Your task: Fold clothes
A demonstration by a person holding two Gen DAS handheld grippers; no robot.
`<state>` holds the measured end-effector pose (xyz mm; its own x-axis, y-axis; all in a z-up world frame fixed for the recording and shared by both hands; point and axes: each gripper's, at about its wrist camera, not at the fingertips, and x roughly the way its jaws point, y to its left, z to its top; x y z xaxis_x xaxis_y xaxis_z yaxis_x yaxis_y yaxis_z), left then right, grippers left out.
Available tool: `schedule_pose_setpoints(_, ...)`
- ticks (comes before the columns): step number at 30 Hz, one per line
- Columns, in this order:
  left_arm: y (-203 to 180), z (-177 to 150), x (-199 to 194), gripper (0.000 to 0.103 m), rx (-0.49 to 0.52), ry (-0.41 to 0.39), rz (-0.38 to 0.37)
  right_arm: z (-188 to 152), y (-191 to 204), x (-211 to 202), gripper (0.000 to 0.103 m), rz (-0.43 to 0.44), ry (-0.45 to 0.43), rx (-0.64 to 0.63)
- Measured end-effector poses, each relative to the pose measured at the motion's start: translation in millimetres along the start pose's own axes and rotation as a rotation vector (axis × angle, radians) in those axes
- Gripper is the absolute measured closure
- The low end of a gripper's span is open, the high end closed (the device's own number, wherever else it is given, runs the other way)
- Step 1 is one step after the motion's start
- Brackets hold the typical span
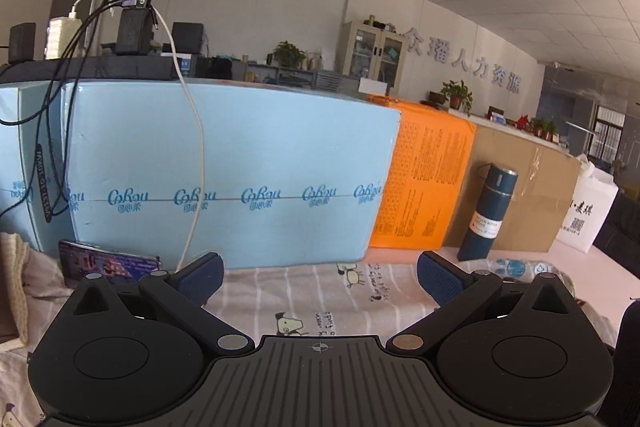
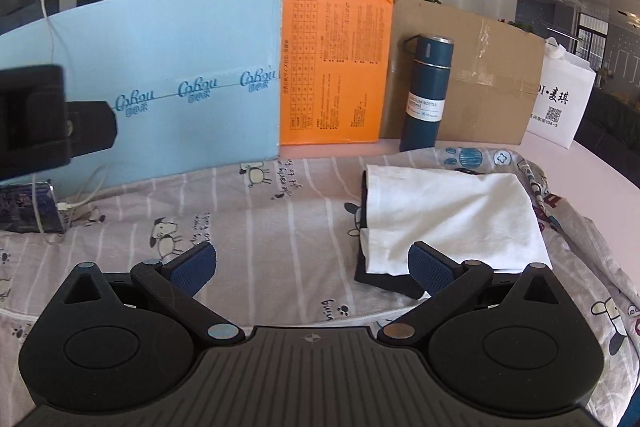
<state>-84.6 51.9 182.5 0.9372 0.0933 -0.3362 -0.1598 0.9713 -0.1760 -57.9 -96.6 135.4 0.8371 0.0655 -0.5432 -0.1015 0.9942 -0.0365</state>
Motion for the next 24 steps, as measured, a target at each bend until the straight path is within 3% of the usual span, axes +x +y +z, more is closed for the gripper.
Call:
schedule_pose_setpoints(6, 49, 5, -8, 0.000, -0.048, -0.168, 0.139, 35, 35, -13, 0.000, 0.044, 0.050, 0.059)
schedule_pose_setpoints(8, 60, 10, -4, 0.000, -0.048, -0.157, 0.139, 47, 43, -18, 0.000, 0.070, 0.029, 0.110)
schedule_pose_setpoints(11, 79, 17, -4, 0.000, -0.134, -0.148, 0.108, 58, 59, -18, 0.000, 0.076, 0.007, 0.094)
schedule_pose_setpoints(15, 83, 16, -3, 0.000, -0.113, -0.159, 0.130, 61, 70, -10, 0.000, 0.098, -0.026, 0.055)
schedule_pose_setpoints(19, 81, 14, -1, 0.000, -0.107, -0.166, 0.173, 58, 42, 10, 0.000, 0.123, 0.019, 0.134)
schedule_pose_setpoints(24, 69, 10, 5, 0.000, -0.047, -0.146, 0.170, 53, 14, 12, 0.000, 0.074, -0.014, 0.293)
